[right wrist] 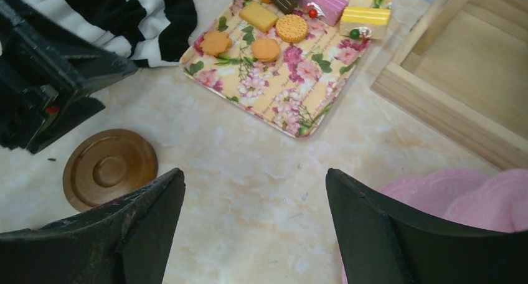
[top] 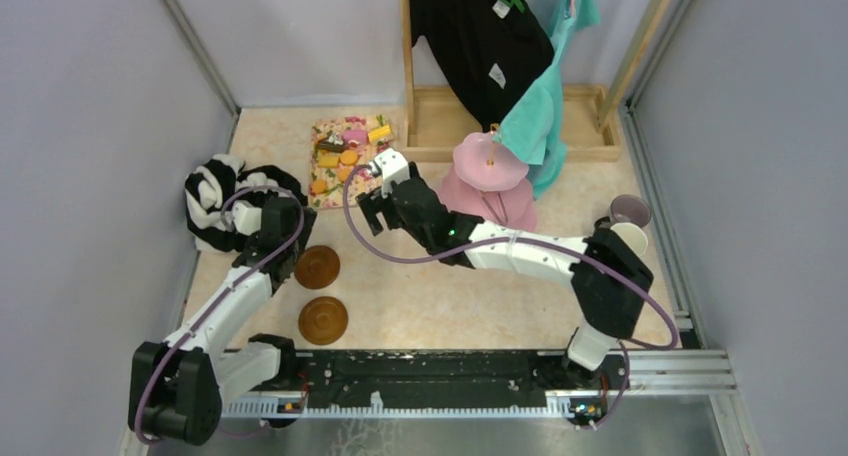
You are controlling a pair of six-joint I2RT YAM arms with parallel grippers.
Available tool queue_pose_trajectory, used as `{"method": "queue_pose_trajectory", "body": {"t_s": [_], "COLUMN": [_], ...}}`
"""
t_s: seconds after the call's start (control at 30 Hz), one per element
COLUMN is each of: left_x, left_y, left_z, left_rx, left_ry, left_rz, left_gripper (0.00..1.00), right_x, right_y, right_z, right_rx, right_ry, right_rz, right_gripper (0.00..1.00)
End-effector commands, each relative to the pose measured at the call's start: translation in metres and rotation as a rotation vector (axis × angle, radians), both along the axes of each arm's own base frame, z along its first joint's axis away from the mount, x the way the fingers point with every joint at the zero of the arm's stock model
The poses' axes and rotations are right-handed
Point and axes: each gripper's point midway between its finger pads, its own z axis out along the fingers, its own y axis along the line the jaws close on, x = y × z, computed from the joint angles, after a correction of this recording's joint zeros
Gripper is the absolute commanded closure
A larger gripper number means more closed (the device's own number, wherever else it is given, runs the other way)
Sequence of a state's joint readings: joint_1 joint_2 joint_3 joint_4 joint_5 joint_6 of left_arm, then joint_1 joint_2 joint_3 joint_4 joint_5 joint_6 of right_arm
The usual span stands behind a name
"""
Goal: Serve the afternoon tea
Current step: Move the coaster to the center of the board.
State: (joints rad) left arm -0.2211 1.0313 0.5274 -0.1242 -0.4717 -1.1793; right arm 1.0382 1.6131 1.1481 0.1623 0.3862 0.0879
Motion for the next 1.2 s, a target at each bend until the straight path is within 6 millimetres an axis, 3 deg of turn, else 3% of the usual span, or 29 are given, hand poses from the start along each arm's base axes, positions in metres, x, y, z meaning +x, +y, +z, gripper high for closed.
{"method": "queue_pose_trajectory", "body": {"t_s": [0.0,0.2,0.53,0.93,1.17], "left_x": [-0.016,-0.035,-0.057,-0.066,-0.055], "left_y": [0.003,0.004,0.013,0.023,0.028], "left_z": [-0.025,-0.052,-0.078,-0.098,-0.102], "left_rx": [-0.134,-0.247,-0.305,-0.275,-0.223], "left_ry": [0.077,0.155,0.227,0.275,0.276], "left_rz": [0.061,0.137,0.273,0.343,0.343], "left_gripper": [0.27,0.34,0.40,0.40,0.40], "right_x": [0.022,0.043,0.071,0.092,0.104], "right_y": [0.029,0.057,0.085,0.094,0.096], "right_z": [-0.007,-0.044,-0.080,-0.113,-0.126], "right_rx": [0.030,-0.071,-0.126,-0.176,-0.189], "right_ry": [0.043,0.078,0.108,0.139,0.152], "right_rz": [0.103,0.216,0.307,0.347,0.360], "right_gripper": [0.16,0.12,0.08,0.06,0.06]}}
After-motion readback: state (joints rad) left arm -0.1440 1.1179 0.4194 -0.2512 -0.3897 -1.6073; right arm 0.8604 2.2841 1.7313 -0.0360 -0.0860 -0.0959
